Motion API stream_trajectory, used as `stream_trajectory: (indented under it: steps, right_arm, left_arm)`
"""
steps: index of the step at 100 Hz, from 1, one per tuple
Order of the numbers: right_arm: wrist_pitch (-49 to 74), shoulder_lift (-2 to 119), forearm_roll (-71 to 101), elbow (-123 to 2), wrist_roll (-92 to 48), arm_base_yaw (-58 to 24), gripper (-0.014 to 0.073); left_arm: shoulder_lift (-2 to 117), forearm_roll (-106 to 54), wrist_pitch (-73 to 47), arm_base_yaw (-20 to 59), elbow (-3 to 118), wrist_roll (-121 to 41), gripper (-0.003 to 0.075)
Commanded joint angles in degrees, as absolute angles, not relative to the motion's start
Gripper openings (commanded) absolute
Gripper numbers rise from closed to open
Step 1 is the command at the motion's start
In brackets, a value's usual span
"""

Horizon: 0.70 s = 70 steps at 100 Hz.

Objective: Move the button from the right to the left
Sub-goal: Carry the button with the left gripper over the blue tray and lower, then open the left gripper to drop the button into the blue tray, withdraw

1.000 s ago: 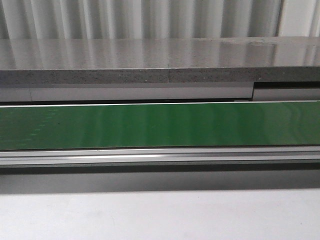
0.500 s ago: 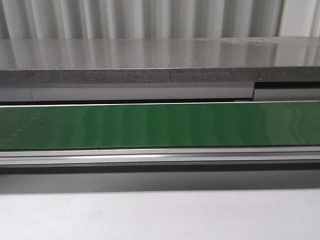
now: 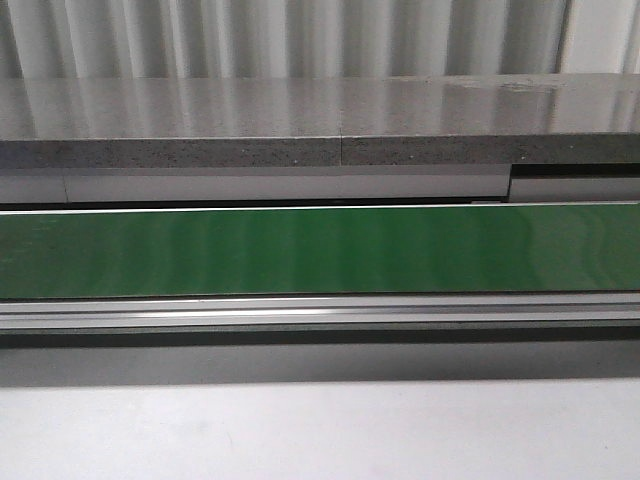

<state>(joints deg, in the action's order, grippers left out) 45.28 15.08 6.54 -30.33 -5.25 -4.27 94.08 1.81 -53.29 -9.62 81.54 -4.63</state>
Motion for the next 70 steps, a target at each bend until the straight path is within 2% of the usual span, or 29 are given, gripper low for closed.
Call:
stream_trajectory:
  steps: [1, 31, 70]
  right_arm:
    - [41.04, 15.60, 6.46, -31.79, -5.68, -4.35, -0.0067]
    - [41.04, 15.60, 6.46, -31.79, -5.68, -4.35, -0.0067]
    - [41.04, 15.60, 6.46, -31.79, -5.68, -4.35, -0.0067]
  left_arm:
    - [89.17, 1.16, -49.27, -5.74, 80.40, -3.58, -0.0020]
    - [81.18, -3.79, -43.43, 2.97, 70.78, -3.58, -0.0020]
    - [64.72, -5.08, -33.88, 4.11, 54.95, -3.58, -0.0020]
